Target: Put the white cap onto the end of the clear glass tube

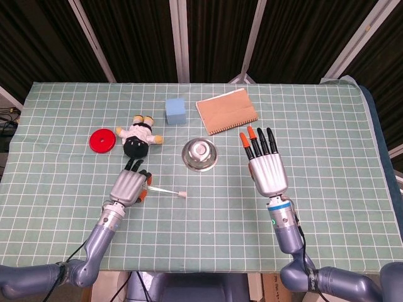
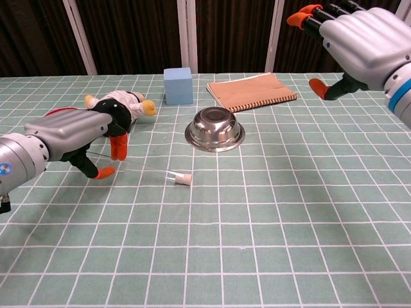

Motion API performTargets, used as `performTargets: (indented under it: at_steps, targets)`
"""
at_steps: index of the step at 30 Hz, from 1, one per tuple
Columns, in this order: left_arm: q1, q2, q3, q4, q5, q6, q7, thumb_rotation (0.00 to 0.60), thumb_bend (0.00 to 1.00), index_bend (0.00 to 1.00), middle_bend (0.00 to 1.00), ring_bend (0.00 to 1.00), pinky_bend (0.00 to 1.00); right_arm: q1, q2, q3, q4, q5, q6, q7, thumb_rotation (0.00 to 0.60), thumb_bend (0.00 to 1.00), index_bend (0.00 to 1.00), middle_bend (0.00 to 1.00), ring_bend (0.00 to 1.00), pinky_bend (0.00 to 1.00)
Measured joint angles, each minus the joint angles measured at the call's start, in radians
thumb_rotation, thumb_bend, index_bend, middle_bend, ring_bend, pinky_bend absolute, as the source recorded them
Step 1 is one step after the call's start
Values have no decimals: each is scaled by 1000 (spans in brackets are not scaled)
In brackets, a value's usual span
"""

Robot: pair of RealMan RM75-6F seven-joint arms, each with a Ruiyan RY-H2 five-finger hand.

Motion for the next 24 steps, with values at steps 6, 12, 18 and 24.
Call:
performTargets:
  at_steps: [6, 12, 18, 24]
  targets:
    - [21, 54, 5, -80, -31, 28, 39, 600, 300, 388, 278, 65, 0, -44, 36, -33, -35, 5, 11, 14, 600, 462, 0, 0, 0, 0]
    - [57, 121, 11, -156, -47, 72, 41, 600, 236, 214, 180, 25, 0, -107, 95, -82, -92, 12, 27, 44, 600, 461, 0, 0, 0, 0]
    - [117, 186, 16, -232, 16, 144, -73, 600, 191, 96, 44, 0, 0, -184, 195, -125, -184, 19, 50, 149, 600, 391, 0, 0, 0, 0]
    - [211, 278, 84, -242, 240, 266, -208, 600, 154, 51, 15, 0, 0, -281, 339, -185, -254, -11, 85, 343, 600, 341, 0, 0, 0, 0]
